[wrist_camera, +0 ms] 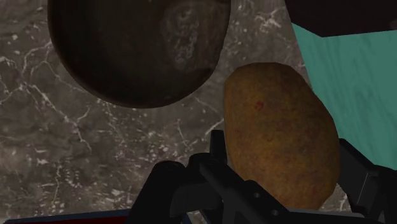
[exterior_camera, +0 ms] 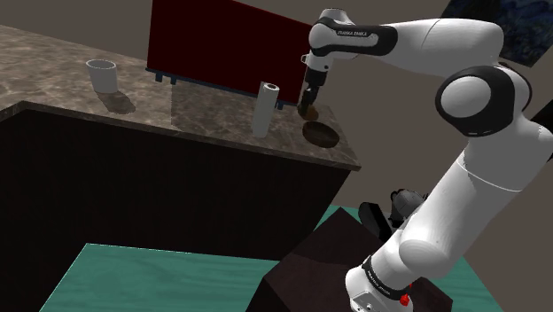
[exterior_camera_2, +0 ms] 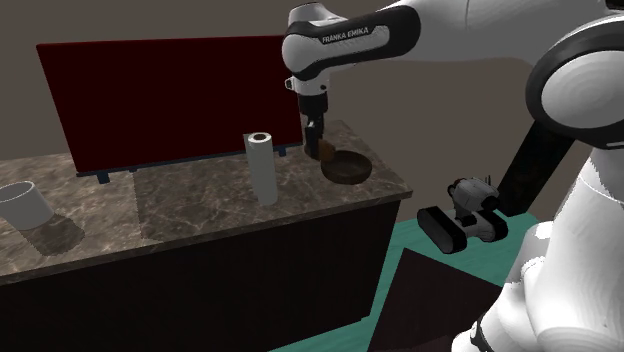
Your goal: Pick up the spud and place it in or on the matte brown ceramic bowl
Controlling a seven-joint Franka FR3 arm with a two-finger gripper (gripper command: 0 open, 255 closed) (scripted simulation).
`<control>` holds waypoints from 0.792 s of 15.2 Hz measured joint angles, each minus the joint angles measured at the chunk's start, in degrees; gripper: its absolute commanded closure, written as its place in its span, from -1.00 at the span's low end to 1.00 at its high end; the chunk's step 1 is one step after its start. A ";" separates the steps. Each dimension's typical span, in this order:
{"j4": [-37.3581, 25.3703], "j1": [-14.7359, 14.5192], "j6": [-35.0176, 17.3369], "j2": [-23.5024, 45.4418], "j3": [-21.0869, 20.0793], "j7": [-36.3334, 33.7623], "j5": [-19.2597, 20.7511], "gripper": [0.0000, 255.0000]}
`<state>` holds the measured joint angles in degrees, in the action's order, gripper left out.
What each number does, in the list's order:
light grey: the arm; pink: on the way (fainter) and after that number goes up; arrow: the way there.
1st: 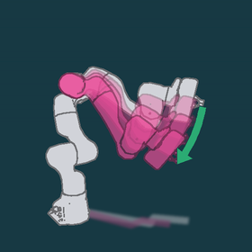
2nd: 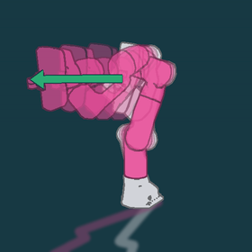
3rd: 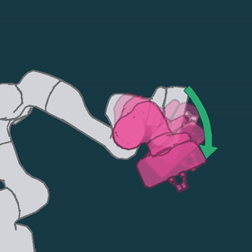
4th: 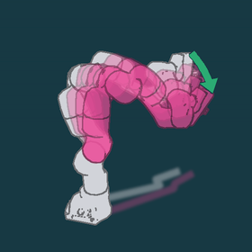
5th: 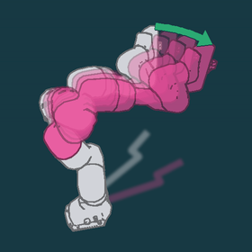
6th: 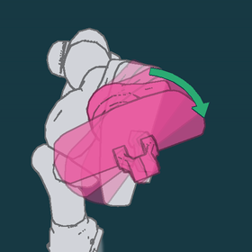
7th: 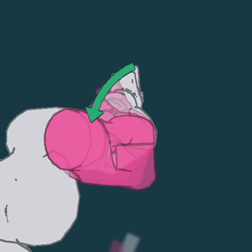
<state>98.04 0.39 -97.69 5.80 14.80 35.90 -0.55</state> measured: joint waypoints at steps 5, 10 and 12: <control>-0.56 3.35 0.10 0.44 2.74 5.97 0.22 1.00; -3.76 7.26 0.50 3.30 5.56 12.69 -0.39 1.00; -3.00 7.63 -0.48 3.53 5.80 13.40 -0.45 1.00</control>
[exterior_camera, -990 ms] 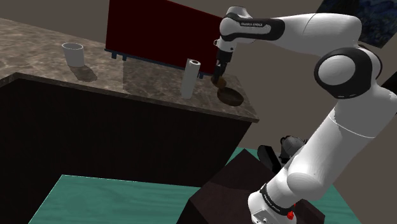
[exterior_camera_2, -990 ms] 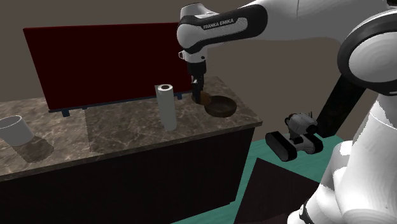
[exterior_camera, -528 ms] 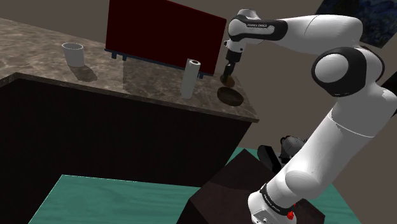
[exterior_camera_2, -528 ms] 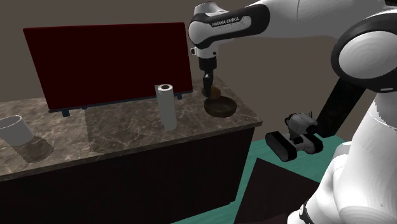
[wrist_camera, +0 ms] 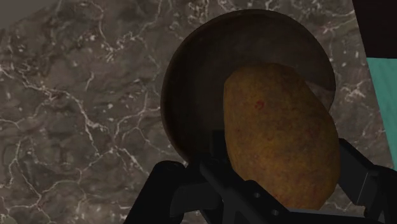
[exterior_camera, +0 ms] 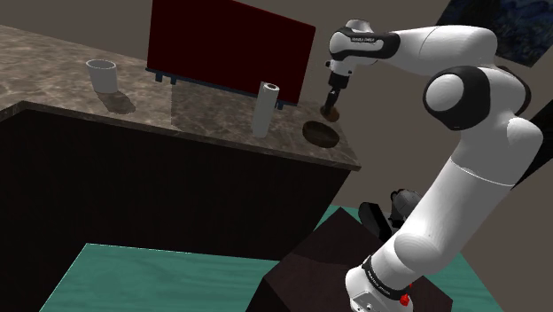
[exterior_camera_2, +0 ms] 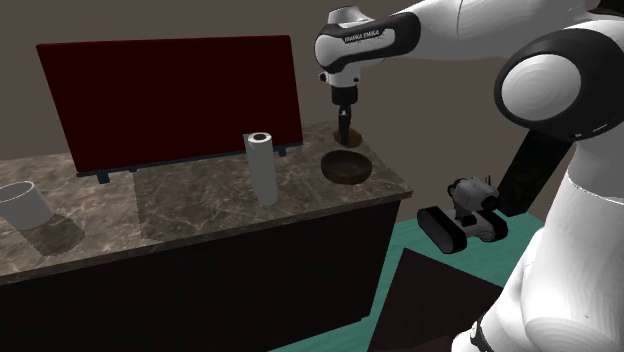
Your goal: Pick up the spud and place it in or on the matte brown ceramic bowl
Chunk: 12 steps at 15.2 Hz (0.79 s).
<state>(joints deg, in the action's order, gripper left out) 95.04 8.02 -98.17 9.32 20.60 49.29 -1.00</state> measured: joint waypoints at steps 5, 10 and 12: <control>3.10 0.12 -3.67 0.62 0.02 0.28 -0.23 1.00; 6.30 0.10 -7.32 1.11 -0.05 0.31 -0.42 1.00; 6.96 0.13 -8.23 1.37 -0.07 0.37 -0.51 1.00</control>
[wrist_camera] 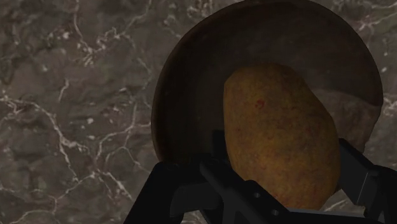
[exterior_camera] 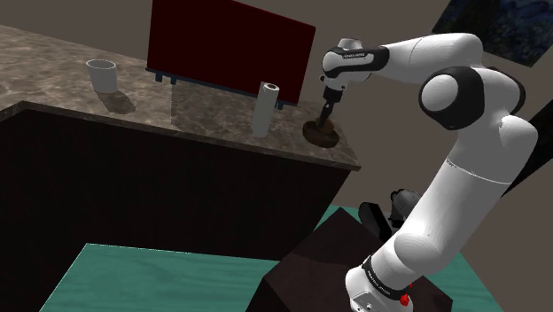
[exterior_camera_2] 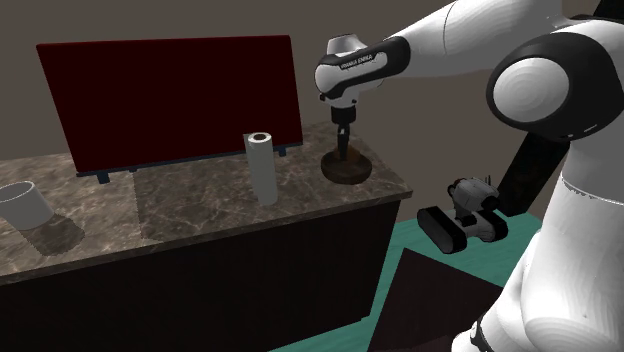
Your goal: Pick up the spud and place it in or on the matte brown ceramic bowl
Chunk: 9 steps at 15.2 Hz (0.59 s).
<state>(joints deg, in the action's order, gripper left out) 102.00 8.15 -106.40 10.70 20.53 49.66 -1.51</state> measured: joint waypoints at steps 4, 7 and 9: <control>0.24 0.01 -0.30 0.03 0.00 0.02 -0.02 1.00; 0.26 0.01 -0.31 0.03 0.00 0.02 -0.02 -1.00; 0.26 0.01 -0.31 0.03 0.00 0.02 -0.02 -1.00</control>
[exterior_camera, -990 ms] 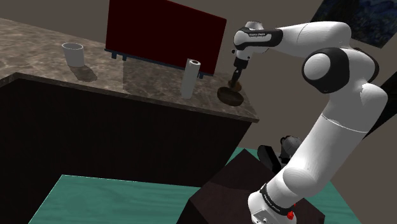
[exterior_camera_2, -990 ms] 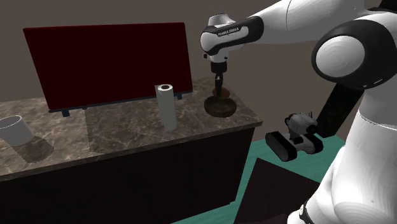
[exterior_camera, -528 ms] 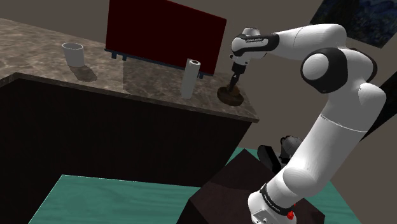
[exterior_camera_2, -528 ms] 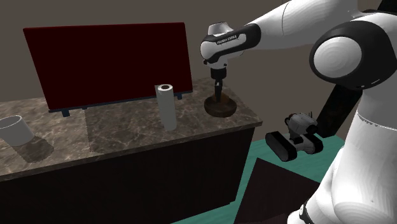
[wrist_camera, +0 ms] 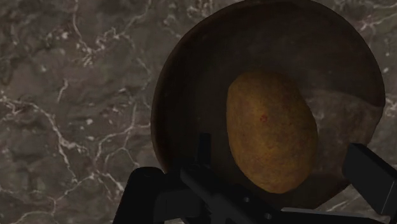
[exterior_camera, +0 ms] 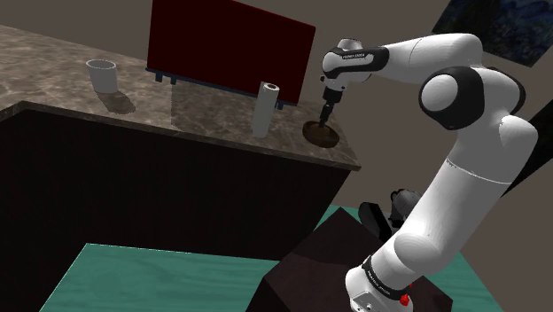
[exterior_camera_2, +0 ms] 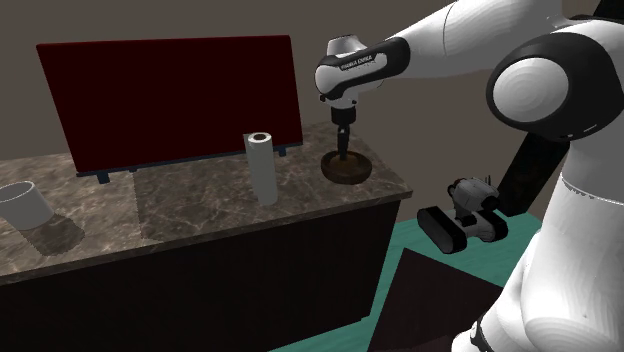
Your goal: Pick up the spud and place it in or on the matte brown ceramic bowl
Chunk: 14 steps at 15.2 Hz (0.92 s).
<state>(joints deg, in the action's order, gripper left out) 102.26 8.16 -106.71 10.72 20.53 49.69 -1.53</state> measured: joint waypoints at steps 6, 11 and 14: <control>-3.39 -0.11 3.90 -0.62 0.00 -0.25 0.24 -1.00; -7.01 0.06 7.14 -0.17 0.06 -0.08 0.10 -1.00; -7.09 0.06 7.24 -0.16 0.06 -0.08 0.10 -1.00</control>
